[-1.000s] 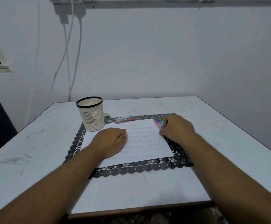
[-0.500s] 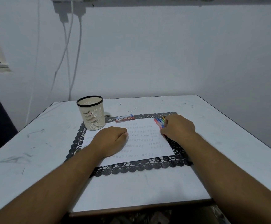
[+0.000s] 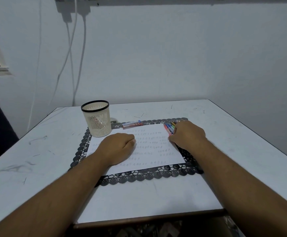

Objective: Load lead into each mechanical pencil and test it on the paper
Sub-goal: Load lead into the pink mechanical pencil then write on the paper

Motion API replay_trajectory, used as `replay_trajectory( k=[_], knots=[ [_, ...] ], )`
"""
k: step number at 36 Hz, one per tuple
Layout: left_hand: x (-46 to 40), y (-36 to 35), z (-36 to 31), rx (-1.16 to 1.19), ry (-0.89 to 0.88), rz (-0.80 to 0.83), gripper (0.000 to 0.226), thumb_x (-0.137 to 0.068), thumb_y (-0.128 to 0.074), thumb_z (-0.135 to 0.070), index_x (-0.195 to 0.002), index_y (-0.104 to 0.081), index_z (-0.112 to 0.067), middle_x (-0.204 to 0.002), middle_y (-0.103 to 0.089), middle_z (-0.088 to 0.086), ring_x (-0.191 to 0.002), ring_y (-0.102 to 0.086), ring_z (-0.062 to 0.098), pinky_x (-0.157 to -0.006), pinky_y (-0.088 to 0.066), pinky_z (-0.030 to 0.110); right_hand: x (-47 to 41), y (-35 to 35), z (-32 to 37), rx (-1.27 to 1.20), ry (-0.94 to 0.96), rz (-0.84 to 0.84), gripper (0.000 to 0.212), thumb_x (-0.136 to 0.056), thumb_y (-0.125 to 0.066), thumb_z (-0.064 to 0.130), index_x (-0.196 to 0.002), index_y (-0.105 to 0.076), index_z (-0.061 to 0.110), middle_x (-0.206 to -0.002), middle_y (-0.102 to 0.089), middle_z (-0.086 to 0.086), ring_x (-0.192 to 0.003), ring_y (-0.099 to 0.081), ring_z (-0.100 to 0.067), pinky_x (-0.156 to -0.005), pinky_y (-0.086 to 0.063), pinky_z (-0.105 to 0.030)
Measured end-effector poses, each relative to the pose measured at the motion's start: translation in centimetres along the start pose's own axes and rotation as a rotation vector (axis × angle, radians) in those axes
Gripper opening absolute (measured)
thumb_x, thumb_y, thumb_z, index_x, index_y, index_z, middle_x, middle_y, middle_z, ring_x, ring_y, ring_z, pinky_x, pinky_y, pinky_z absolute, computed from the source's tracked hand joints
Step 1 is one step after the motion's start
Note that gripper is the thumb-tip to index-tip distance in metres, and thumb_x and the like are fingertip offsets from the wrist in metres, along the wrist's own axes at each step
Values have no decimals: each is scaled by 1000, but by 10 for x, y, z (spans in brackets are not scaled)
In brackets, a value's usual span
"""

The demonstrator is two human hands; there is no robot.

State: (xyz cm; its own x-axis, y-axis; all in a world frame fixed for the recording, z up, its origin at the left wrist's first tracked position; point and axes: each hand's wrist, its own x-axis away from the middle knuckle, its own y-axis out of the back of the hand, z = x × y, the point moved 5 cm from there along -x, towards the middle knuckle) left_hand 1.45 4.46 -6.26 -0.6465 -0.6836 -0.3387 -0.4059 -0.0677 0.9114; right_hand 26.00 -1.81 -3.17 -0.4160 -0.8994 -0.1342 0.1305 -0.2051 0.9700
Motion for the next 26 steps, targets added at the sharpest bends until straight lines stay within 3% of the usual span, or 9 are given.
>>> replay_trajectory(
  k=[6, 10, 15, 19, 22, 26],
  knots=[
    [1, 0, -1, -2, 13, 19, 37, -101, -30, -42, -71, -42, -23, -68, -53, -3, -69, -51, 12, -64, -44, 39, 2, 1, 0, -17, -13, 19, 22, -90, -69, 39, -96, -69, 18, -84, -59, 5, -76, -58, -16, -56, -37, -28],
    [1, 1, -1, -1, 18, 22, 37, -100, -30, -41, -72, -43, -22, -69, -54, -2, -69, -52, 12, -64, -44, 38, 5, 3, 2, -57, 10, 7, 25, -92, -66, 40, -90, -68, 16, -84, -65, 2, -72, -59, -14, -59, -43, -29],
    [1, 3, -2, 20, 22, 5, 34, -101, -38, -37, -70, -43, -23, -68, -54, -3, -67, -51, 11, -63, -46, 39, 4, 3, 2, -349, 95, -3, 28, -92, -70, 29, -70, -59, 17, -68, -59, 0, -61, -50, -17, -61, -40, -31],
    [5, 24, -6, 1, 9, -290, 18, -94, -48, -28, -77, -51, -28, -73, -53, -10, -69, -49, 12, -60, -42, 34, 10, 1, 21, -473, 252, 68, 24, -96, -71, 30, -74, -66, 25, -65, -58, 10, -58, -47, -12, -56, -38, -28],
    [5, 37, -3, 17, -14, -447, 9, -92, -55, -28, -92, -63, -24, -86, -54, -13, -82, -51, 13, -70, -42, 32, 11, -1, 42, -487, 382, 154, 15, -97, -73, 34, -86, -74, 24, -74, -63, 11, -63, -49, -8, -58, -38, -25],
    [1, 31, 2, -29, -68, -321, 26, -90, -65, -41, -111, -69, -27, -106, -62, -12, -102, -53, 13, -90, -40, 37, 3, -1, 66, -448, 480, 258, 15, -97, -73, 39, -91, -75, 26, -75, -62, 14, -66, -49, -6, -62, -38, -25]
  ],
)
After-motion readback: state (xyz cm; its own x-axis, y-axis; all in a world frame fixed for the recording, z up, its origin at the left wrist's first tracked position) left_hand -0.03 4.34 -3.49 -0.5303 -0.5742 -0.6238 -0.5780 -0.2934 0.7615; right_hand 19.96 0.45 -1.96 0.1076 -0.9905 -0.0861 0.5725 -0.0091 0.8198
